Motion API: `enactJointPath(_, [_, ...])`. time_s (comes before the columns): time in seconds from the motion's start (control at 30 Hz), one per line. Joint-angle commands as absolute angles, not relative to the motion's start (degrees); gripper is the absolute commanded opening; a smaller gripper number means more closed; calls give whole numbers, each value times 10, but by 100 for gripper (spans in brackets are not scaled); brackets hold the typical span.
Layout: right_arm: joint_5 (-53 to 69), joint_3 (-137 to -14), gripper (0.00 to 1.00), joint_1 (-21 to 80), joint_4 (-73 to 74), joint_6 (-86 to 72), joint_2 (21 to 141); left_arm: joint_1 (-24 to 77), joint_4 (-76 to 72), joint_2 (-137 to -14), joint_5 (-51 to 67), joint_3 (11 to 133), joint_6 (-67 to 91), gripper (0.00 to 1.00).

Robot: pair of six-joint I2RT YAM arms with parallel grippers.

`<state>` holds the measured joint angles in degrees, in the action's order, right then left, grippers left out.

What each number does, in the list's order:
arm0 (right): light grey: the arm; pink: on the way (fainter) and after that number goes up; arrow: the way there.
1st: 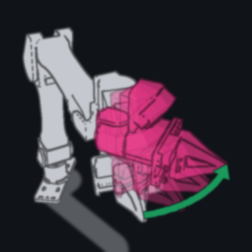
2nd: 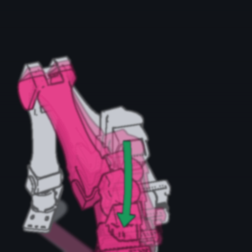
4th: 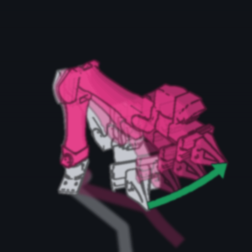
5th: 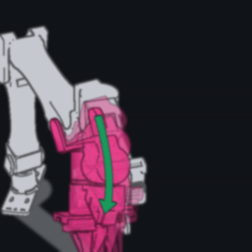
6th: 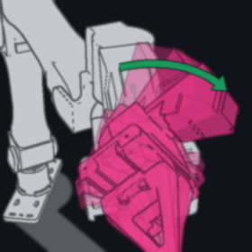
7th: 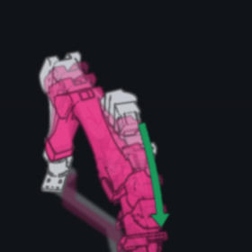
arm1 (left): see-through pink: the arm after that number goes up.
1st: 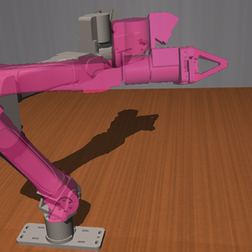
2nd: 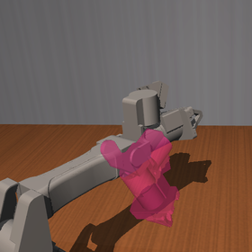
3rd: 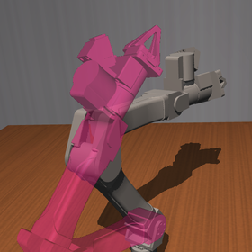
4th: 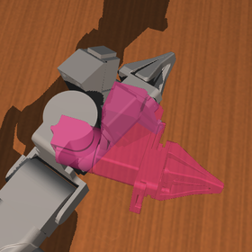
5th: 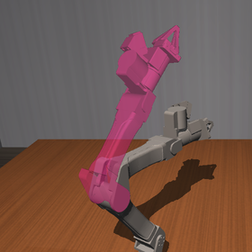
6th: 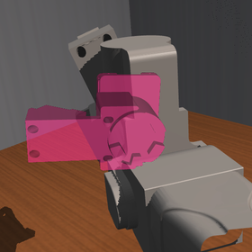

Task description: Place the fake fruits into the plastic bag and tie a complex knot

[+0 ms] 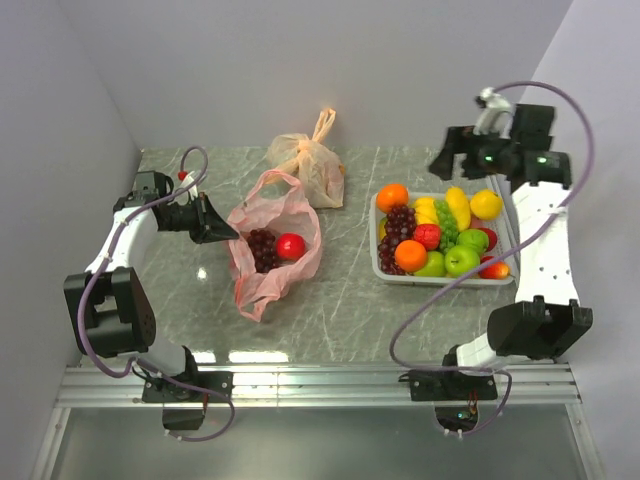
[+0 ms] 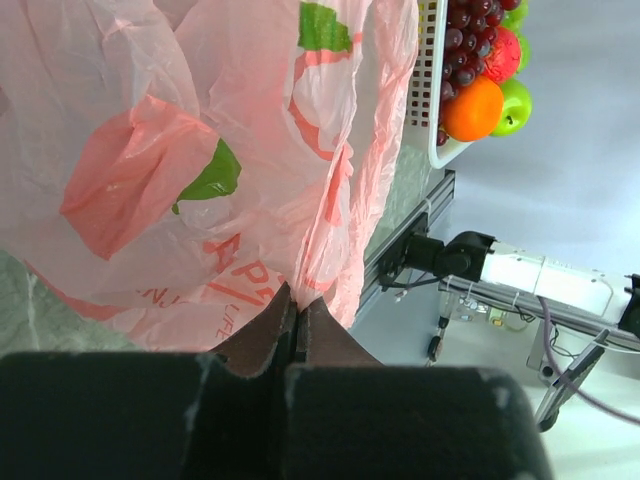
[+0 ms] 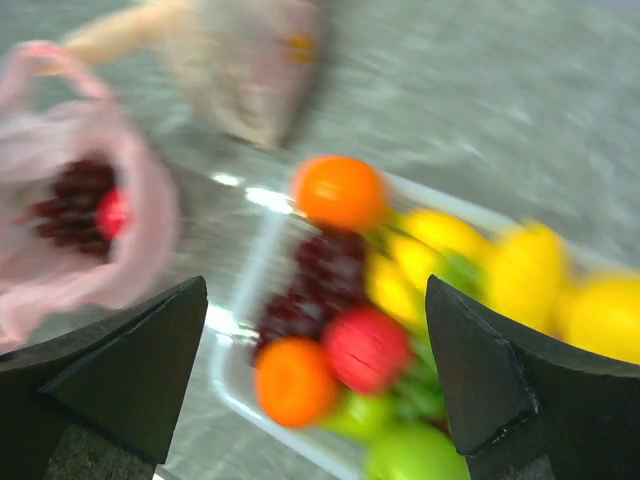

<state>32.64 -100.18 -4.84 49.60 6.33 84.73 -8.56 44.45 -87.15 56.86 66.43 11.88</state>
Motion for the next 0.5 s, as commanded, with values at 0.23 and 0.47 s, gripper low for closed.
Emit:
enactJointPath(0.23, [141, -1169, 96, -199, 673, 179, 979, -88, 438, -863, 565, 674, 117, 0])
enactJointPath(0.47, [92, -1215, 98, -204, 694, 155, 1088, -87, 438, -864, 564, 660, 105, 0])
